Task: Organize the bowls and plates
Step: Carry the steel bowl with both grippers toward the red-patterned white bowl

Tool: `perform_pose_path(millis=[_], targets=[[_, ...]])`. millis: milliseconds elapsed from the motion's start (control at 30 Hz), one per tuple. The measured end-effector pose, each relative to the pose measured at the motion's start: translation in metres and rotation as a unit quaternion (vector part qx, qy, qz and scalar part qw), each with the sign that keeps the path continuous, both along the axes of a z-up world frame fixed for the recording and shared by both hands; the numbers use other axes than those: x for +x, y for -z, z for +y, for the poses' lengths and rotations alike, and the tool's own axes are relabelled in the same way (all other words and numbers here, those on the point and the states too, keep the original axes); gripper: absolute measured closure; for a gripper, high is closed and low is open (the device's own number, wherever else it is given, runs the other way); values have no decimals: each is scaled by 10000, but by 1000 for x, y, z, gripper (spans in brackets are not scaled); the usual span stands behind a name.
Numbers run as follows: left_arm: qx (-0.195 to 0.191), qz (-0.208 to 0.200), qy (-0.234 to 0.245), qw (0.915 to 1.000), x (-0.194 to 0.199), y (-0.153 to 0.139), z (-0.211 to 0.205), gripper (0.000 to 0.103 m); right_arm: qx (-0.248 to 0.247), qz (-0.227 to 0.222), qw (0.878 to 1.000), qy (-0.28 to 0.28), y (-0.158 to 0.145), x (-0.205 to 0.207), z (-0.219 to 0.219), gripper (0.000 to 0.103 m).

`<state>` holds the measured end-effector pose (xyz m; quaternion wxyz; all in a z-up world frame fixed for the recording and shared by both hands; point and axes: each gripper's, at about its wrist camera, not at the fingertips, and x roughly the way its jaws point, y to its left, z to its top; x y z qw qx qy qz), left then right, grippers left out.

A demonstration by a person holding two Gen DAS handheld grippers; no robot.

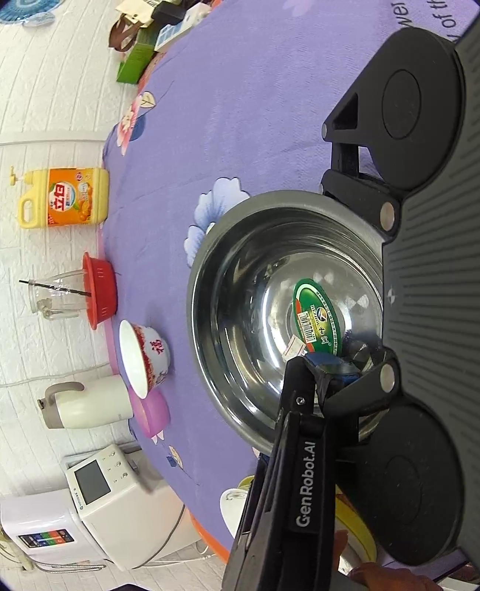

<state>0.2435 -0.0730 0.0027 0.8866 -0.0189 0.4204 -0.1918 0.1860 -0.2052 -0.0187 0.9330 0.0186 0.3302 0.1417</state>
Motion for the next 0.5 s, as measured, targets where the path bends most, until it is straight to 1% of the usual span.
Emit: perform_pose_path(millis=[133, 167, 200, 233, 267, 300, 333, 433, 500], targets=[[89, -61, -59, 9999, 0, 3, 1, 88, -69, -37, 9999, -89, 1, 0, 3, 0], [112, -88, -99, 9998, 0, 4, 2, 85, -74, -50, 9999, -104, 2, 0, 4, 0], [156, -158, -128, 9997, 0, 4, 2, 76, -59, -50, 9999, -103, 2, 0, 4, 0], [237, -255, -150, 9993, 0, 4, 2, 71, -33, -34, 10000, -52, 3, 0, 2, 0], [326, -359, -185, 9987, -1, 2, 0, 55, -23, -26, 10000, 3, 2, 0, 1, 0], [386, -458, -258, 9979, -1, -2, 1, 34, -19, -50, 10000, 60, 1, 0, -1, 0], [368, -551, -334, 9972, -2, -6, 2, 30, 2, -85, 9999, 100, 0, -1, -4, 0], [107, -712, -311, 9969, -3, -22, 9, 28, 200, -207, 9992, 288, -8, -5, -19, 0], [6, -819, -388, 9959, -2, -32, 15, 26, 289, -309, 9981, 450, -14, -7, -28, 0]])
